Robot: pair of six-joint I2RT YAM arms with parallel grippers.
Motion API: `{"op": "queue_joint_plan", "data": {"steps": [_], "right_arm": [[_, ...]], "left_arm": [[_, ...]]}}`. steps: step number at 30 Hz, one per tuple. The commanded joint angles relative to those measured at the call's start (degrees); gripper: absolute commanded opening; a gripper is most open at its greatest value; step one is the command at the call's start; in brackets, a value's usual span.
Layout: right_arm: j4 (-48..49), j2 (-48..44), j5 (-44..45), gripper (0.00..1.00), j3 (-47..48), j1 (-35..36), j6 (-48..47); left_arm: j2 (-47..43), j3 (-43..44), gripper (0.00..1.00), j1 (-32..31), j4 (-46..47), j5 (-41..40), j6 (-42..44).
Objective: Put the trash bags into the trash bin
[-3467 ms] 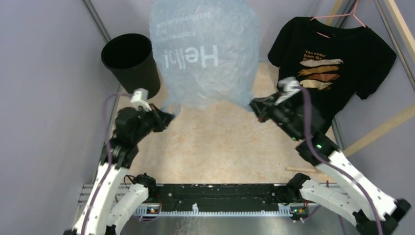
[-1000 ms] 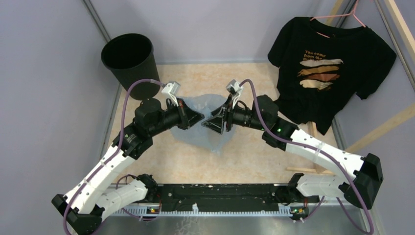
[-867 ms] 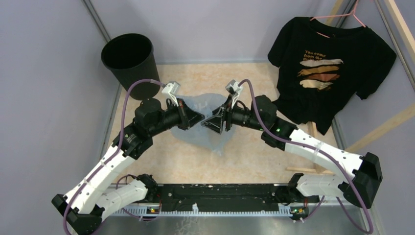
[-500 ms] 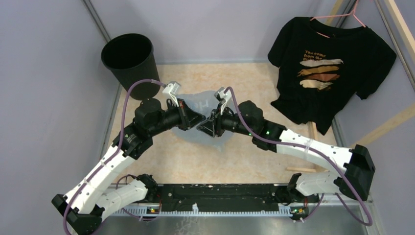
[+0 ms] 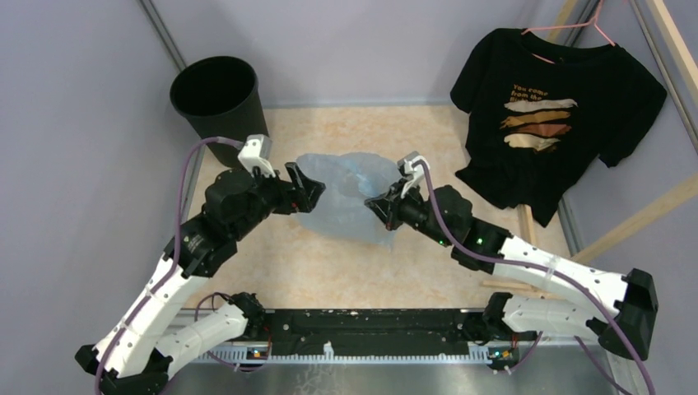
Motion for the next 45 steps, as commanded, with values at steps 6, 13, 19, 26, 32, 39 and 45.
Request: {"op": "queue_joint_plan", "data": {"steps": [6,13,19,26,32,39,45], "right_arm": [[-10.3,-15.6,22.2,0.0,-6.9,0.1,-10.5],[-8.8,-26.3,25.4,0.0,-10.6,0.1,-14.6],[-10.1,-30.8,23.7,0.0,-11.7,0.1,-12.7],[-11.9,-33.4,22.2,0.0,-13.2,0.1,-11.0],[-10.3,-32.9,20.8,0.0,-13.4,0.1,-11.4],[-8.9,-31.2,19.5,0.0,-14.0,0.1,-11.5],[-8.1,-30.2,18.7,0.0,-14.1,0.0,-11.5]], "left_arm": [[6.6,7.5,0.98,0.0,-11.9,-20.3,6.1],[17.8,16.1,0.98,5.8,-5.4,-22.8,10.1],[28.8,25.7,0.98,20.6,3.0,-10.8,9.6],[44.5,40.0,0.98,22.3,9.8,-27.1,25.1],[56.5,50.4,0.99,24.6,8.9,-31.8,32.8],[64.8,55.9,0.92,25.0,7.1,-37.2,40.6],[66.5,55.1,0.84,25.0,5.2,-36.1,41.7]]}}
